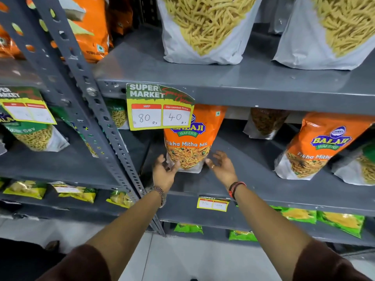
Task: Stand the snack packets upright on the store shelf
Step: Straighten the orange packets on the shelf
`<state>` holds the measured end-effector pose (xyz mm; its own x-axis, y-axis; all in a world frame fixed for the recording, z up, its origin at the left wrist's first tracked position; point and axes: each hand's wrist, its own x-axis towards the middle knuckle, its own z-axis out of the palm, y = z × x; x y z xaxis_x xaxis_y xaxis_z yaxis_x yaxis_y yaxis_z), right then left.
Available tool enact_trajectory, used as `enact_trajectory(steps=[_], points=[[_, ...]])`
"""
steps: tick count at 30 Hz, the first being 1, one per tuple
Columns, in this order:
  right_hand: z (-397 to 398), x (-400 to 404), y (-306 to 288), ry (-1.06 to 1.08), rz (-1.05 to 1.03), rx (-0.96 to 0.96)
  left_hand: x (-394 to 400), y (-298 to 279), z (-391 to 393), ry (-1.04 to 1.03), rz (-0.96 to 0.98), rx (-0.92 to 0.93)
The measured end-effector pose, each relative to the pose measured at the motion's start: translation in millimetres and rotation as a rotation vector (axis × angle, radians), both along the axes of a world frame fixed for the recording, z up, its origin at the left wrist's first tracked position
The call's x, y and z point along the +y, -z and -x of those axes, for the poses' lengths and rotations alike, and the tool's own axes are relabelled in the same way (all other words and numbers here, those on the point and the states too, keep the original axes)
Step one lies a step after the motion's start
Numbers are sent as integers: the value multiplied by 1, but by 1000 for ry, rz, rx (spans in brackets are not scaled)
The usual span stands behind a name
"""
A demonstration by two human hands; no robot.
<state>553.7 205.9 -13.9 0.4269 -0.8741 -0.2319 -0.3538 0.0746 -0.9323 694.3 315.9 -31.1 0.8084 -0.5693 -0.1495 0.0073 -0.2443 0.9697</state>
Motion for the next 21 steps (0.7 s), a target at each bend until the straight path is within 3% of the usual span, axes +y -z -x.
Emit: enact_trajectory(steps=[5, 9, 12, 16, 21], points=[[80, -9, 27, 242, 55, -14, 2, 28, 37, -158, 43, 107], [159, -25, 26, 408, 189, 82, -16, 41, 85, -63, 68, 131], [209, -43, 29, 480, 169, 70, -42, 38, 125, 38, 127, 162], [255, -78, 22, 530, 88, -51, -88, 18, 184, 203, 123, 230], [275, -124, -10, 454, -113, -175, -141, -11, 237, 739, -244, 157]])
